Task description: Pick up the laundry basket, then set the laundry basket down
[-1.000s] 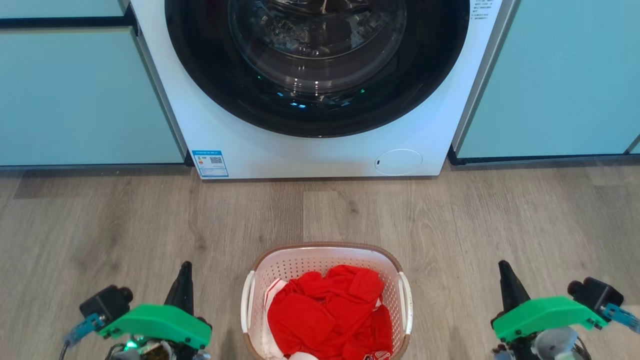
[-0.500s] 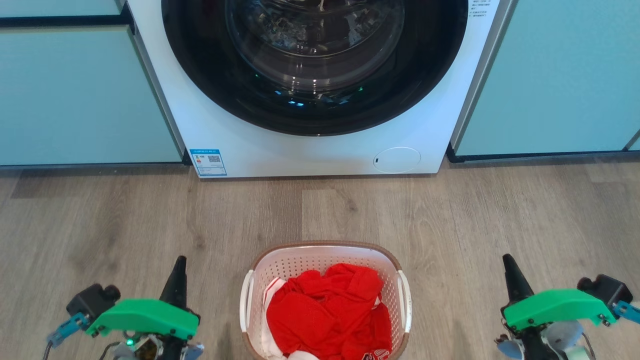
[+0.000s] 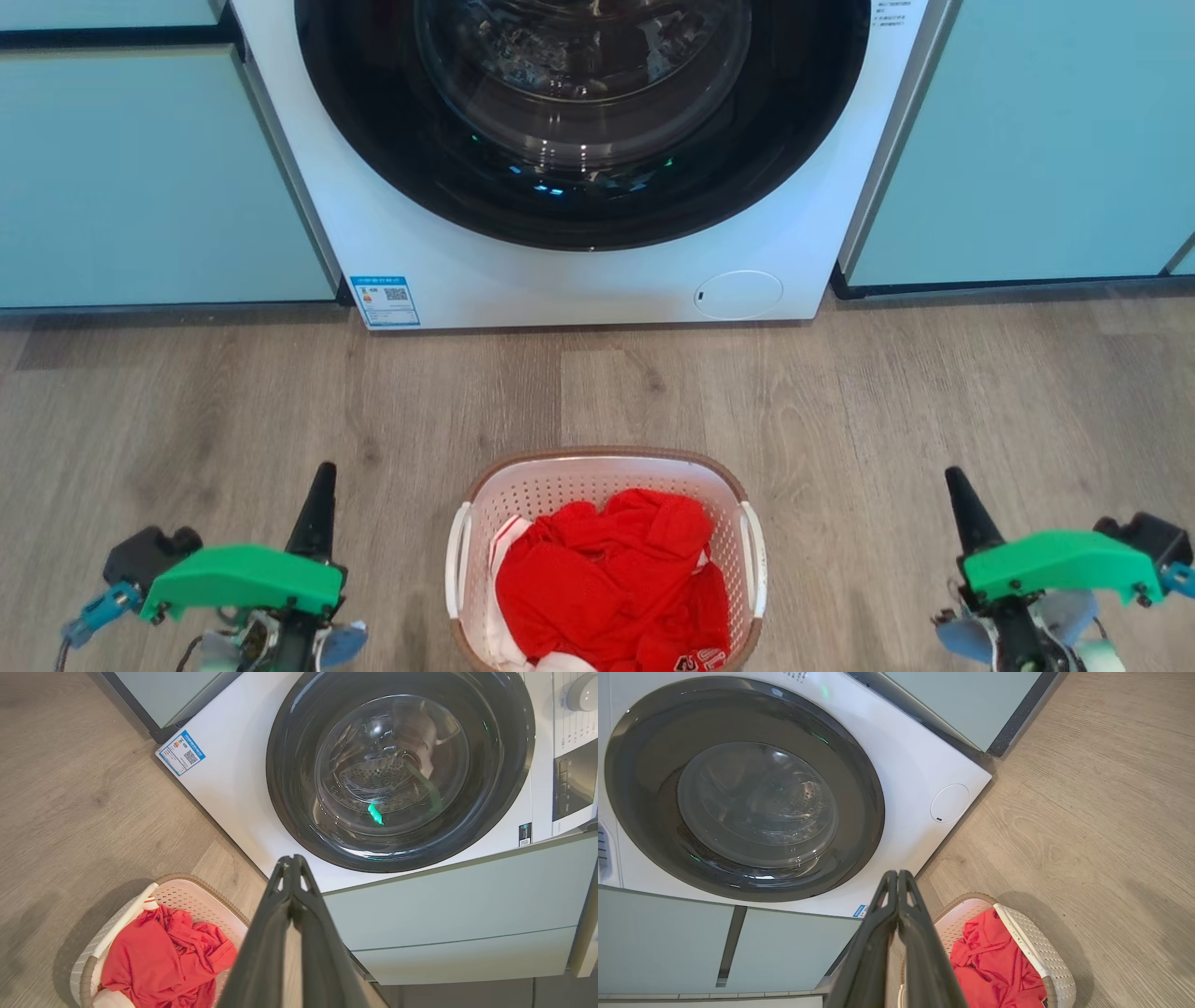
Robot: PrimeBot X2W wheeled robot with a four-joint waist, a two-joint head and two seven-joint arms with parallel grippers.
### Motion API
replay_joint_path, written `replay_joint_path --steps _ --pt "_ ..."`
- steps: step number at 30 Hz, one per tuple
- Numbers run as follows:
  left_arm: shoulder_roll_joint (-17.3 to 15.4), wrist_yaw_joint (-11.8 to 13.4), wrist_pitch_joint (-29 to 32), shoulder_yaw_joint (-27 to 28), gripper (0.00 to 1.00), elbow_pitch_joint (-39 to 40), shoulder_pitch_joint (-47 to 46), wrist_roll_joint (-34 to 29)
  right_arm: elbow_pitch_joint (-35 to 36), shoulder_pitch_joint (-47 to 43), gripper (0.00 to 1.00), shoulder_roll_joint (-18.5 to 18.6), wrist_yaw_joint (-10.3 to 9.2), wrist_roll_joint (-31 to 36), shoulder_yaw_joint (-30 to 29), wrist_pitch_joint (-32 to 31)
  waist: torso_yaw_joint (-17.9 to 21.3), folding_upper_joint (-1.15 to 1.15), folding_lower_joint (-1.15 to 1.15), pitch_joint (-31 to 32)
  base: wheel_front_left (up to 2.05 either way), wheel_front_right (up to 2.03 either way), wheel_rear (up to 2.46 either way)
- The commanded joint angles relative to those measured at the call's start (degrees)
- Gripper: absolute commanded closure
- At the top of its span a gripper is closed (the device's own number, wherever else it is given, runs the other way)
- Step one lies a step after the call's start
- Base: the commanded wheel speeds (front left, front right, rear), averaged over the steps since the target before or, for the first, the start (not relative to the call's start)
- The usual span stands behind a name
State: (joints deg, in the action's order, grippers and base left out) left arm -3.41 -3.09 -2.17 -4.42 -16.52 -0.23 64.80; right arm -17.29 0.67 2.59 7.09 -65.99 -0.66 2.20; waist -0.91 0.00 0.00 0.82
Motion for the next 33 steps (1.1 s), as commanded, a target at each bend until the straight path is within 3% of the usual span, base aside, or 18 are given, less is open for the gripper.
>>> replay_joint_path --steps 1,33 --pt "-0.67 -0.63 0.38 2.28 1.0 2.04 -3.25 1.59 2.44 3.24 1.0 1.25 0.27 -1.65 0.13 -0.48 0.03 0.0 0.0 -0.03 0.0 0.0 0.0" --pt "-0.53 -3.36 5.57 7.55 1.0 2.39 -5.13 21.15 3.09 4.8 1.0 1.24 0.36 -20.24 -3.27 -5.68 0.67 0.0 0.0 -0.74 0.0 0.0 0.0"
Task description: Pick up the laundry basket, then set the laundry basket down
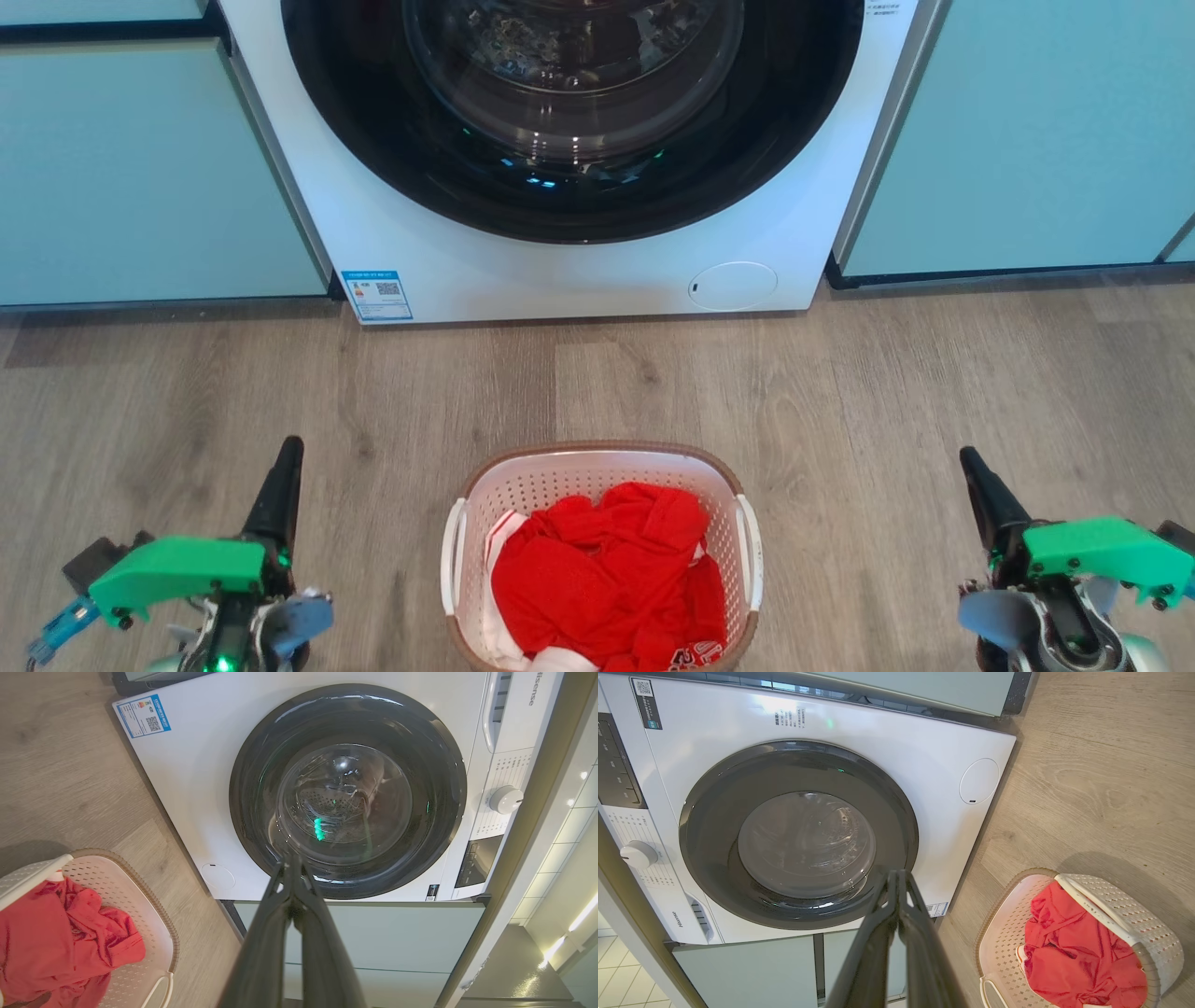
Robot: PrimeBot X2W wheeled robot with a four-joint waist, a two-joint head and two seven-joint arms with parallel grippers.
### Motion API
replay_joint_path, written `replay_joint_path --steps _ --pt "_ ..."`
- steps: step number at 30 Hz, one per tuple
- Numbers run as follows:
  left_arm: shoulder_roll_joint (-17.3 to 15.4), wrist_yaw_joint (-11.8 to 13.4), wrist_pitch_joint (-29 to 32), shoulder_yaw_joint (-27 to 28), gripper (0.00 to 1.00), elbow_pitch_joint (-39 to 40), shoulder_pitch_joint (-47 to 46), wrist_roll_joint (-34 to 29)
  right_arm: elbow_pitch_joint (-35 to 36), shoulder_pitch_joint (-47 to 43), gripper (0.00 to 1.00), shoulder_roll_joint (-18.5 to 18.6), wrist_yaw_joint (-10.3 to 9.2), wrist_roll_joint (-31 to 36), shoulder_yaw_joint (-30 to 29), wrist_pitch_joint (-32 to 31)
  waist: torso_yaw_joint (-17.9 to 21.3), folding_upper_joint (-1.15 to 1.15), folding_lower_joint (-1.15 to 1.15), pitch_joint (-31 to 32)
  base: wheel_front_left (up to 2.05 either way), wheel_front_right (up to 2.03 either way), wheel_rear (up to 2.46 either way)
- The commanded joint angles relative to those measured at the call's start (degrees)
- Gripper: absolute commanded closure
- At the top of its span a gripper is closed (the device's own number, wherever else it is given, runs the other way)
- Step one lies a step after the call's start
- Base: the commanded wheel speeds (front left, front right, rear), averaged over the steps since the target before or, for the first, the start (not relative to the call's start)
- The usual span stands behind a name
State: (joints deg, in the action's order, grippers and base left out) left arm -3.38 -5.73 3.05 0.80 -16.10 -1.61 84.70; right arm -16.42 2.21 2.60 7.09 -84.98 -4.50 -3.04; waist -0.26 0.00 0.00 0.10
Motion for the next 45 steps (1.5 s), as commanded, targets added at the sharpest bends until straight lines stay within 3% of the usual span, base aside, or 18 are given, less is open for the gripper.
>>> replay_joint_path --steps 1,12,45 --pt "-0.56 -0.82 0.52 2.51 1.0 1.98 -3.82 1.88 2.24 3.32 1.0 1.23 0.36 -1.85 0.45 -0.61 0.03 0.0 0.0 -0.04 0.0 0.0 0.0" --pt "-0.49 -1.76 2.35 4.37 1.0 2.1 -4.47 8.59 2.47 3.86 1.0 1.2 0.4 -8.24 -0.76 -2.44 0.25 0.0 0.0 -0.28 0.0 0.0 0.0" --pt "-0.13 -1.76 2.76 4.88 1.0 2.08 -4.51 8.17 2.44 3.9 1.0 0.86 0.4 -7.84 -1.24 -2.82 0.25 0.0 0.0 -0.28 0.0 0.0 0.0"
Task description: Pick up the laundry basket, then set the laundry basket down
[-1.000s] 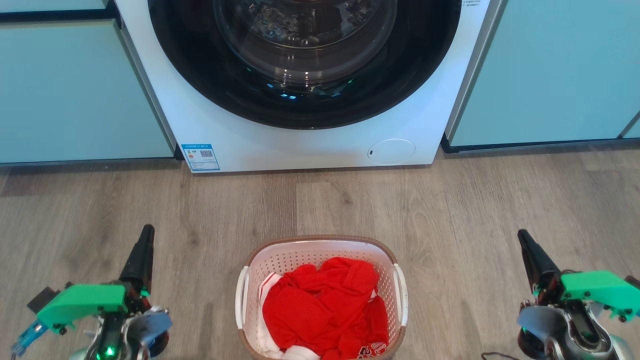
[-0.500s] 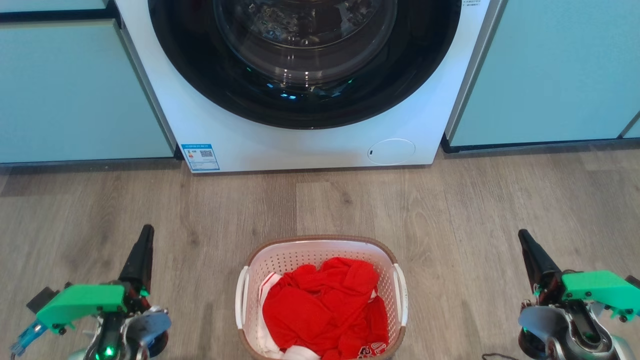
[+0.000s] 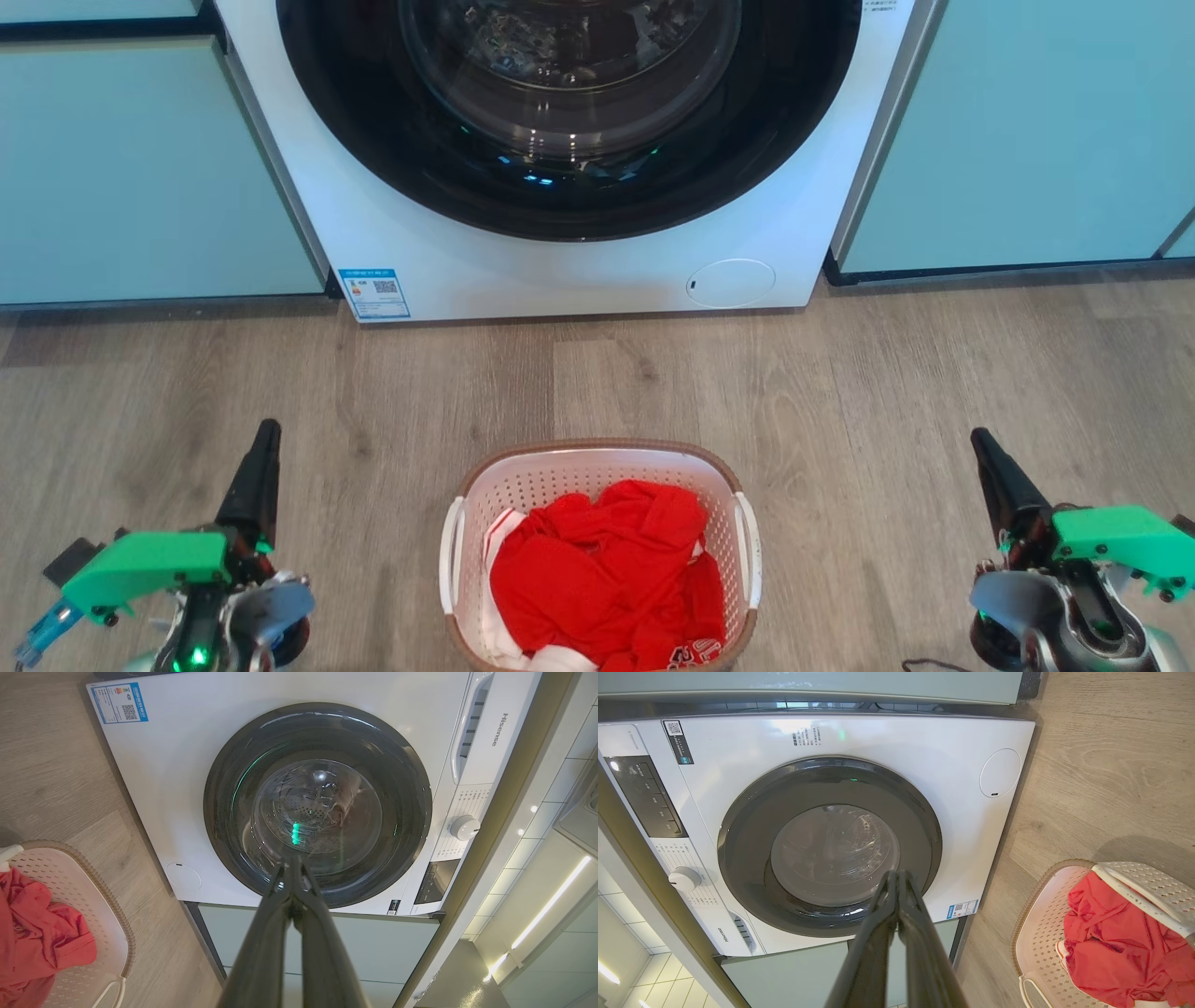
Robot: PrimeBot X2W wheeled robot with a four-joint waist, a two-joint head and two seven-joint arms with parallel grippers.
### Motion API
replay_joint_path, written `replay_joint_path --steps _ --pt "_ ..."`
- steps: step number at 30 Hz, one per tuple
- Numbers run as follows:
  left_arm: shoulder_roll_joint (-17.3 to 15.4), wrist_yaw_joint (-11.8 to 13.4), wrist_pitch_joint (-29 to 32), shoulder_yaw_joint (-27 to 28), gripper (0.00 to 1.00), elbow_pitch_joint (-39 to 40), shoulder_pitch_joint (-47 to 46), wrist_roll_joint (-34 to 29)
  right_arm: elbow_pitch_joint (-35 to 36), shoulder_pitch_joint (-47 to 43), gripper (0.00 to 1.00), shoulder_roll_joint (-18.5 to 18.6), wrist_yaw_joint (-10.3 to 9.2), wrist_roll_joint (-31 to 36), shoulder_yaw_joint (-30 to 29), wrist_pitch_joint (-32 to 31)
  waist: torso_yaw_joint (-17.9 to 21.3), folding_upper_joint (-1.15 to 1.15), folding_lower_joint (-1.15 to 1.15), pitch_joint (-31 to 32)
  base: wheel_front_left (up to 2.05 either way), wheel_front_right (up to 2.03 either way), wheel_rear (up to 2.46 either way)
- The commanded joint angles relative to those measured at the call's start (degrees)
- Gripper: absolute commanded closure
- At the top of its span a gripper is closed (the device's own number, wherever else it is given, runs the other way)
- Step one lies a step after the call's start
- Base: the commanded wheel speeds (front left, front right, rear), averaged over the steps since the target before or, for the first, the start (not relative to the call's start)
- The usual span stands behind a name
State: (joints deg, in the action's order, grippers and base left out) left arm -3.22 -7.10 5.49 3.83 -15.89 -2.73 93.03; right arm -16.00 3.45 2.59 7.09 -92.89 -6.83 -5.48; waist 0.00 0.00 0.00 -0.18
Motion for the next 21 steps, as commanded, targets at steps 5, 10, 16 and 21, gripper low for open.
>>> replay_joint_path --steps 5,10,16,21 --pt "-0.24 -0.38 0.37 1.9 1.0 1.87 -3.39 -0.21 2.02 2.67 1.0 0.83 0.4 0.12 1.03 -0.43 0.0 0.0 0.0 0.0 0.0 0.0 0.0" --pt "-0.2 -0.38 0.41 1.96 1.0 1.87 -3.4 -0.26 2.01 2.67 1.0 0.8 0.4 0.16 0.98 -0.47 0.0 0.0 0.0 0.0 0.0 0.0 0.0" --pt "-0.16 -0.38 0.46 2.02 1.0 1.87 -3.4 -0.31 2.01 2.68 1.0 0.76 0.4 0.21 0.92 -0.52 0.0 0.0 0.0 0.0 0.0 0.0 0.0" --pt "-0.12 -0.38 0.5 2.07 1.0 1.87 -3.41 -0.35 2.01 2.68 1.0 0.72 0.4 0.25 0.87 -0.56 0.0 0.0 0.0 0.0 0.0 0.0 0.0"
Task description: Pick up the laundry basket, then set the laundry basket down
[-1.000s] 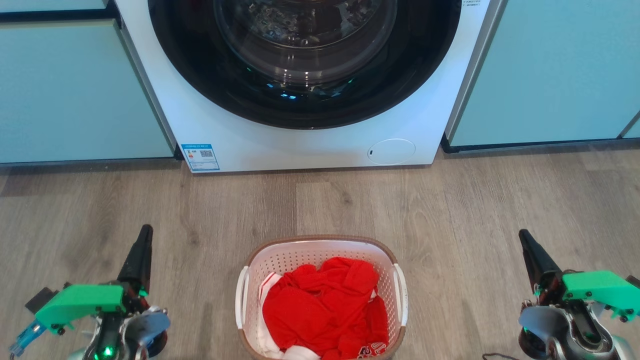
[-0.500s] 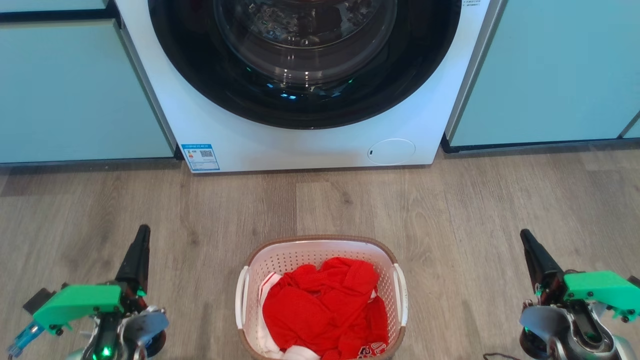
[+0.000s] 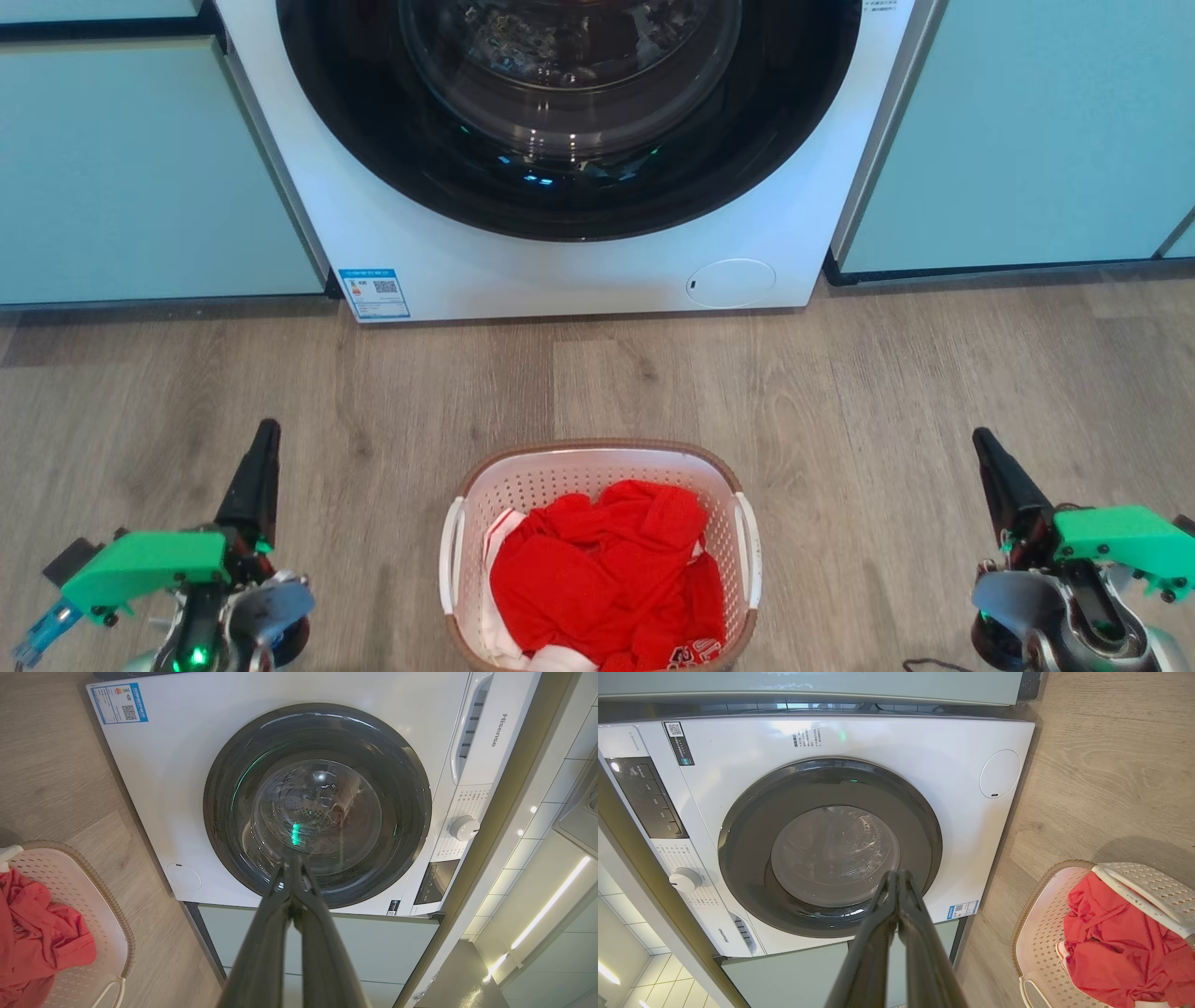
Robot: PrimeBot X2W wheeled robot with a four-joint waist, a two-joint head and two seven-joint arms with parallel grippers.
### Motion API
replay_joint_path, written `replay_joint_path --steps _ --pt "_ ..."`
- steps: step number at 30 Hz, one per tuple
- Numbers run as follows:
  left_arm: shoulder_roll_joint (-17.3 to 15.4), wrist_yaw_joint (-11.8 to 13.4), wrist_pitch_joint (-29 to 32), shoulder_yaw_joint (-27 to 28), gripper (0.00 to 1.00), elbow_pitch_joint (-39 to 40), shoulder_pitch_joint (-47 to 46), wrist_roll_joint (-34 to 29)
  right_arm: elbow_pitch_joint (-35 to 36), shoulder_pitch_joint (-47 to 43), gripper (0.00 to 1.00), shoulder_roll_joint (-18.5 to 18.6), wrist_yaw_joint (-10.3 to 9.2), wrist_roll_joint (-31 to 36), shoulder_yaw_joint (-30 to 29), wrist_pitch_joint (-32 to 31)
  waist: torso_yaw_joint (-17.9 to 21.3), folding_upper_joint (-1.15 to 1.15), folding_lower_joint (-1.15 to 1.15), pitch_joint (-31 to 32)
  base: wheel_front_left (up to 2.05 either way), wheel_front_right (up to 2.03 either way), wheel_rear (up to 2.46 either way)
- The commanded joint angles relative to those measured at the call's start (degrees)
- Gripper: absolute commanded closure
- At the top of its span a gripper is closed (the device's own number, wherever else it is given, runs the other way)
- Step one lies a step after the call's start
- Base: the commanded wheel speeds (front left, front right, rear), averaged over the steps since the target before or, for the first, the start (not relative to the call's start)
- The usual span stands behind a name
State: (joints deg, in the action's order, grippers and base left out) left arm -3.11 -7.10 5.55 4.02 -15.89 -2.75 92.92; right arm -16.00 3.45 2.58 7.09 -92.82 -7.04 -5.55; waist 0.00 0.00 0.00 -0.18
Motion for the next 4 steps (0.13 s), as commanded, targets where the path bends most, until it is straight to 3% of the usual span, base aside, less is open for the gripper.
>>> replay_joint_path --steps 1,4 --pt "-0.23 -0.38 0.44 1.89 1.0 1.87 -3.38 -0.25 2.01 2.68 1.0 0.73 0.4 0.19 1.07 -0.49 0.0 0.0 0.0 0.0 0.0 0.0 0.0" --pt "-0.21 -0.38 0.46 1.91 1.0 1.87 -3.38 -0.26 2.01 2.68 1.0 0.72 0.4 0.21 1.05 -0.5 0.0 0.0 0.0 0.0 0.0 0.0 0.0"
